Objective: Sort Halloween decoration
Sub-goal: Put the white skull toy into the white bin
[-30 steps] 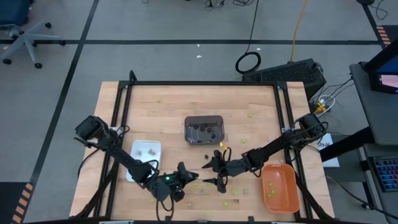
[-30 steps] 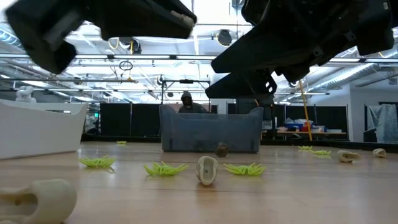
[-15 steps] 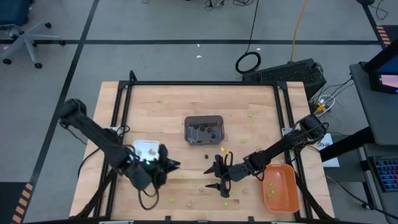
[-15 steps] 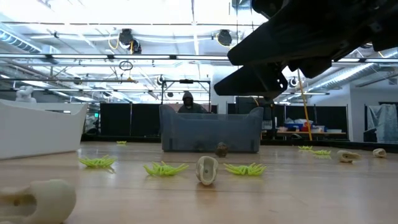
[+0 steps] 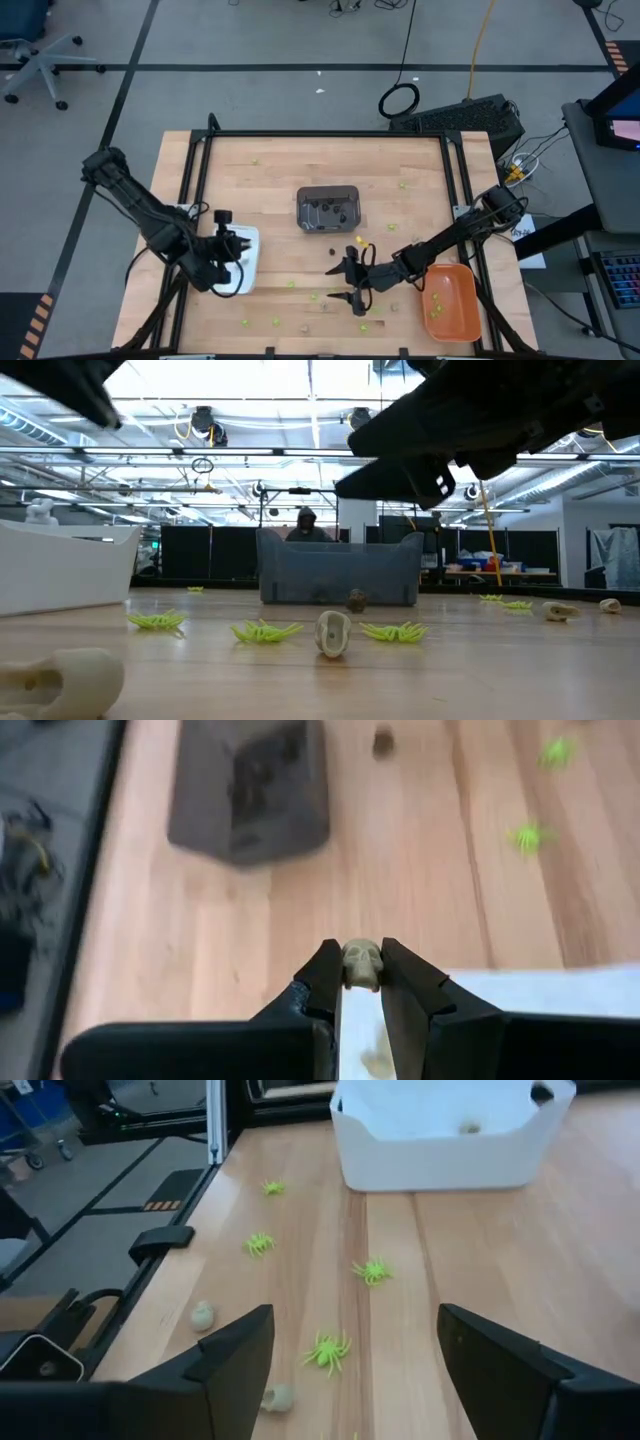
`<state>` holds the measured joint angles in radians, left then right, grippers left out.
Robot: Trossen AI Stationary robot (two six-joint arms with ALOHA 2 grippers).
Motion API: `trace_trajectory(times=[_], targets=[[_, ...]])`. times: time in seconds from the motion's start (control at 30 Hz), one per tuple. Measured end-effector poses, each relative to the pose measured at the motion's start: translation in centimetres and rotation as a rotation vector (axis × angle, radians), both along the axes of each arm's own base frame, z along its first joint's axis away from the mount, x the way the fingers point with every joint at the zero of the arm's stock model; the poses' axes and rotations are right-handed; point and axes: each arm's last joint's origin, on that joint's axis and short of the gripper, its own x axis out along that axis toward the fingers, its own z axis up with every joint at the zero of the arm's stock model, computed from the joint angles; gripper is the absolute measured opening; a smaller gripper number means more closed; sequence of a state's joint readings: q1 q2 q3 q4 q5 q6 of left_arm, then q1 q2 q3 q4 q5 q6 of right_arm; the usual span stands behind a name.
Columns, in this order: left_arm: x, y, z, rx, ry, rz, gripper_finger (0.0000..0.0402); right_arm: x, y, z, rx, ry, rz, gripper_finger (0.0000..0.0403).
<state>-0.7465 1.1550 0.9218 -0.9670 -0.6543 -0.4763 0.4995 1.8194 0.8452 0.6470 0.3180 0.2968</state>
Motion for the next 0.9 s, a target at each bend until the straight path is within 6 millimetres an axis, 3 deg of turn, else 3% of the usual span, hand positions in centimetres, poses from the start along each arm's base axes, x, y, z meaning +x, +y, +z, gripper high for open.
trace_trajectory(times=[0.47, 0.9], targets=[[-1.2, 0.4, -4.3, -0.034, 0.119, 0.031, 0.0049, 0.3, 0.2, 0.3, -0.020, -0.071, 0.020, 0.0265], [-0.8, -0.1, -5.6, -0.134, 0.058, 0.015, 0.0050, 0.3, 0.2, 0.4, -0.016, -0.074, 0.020, 0.0265]])
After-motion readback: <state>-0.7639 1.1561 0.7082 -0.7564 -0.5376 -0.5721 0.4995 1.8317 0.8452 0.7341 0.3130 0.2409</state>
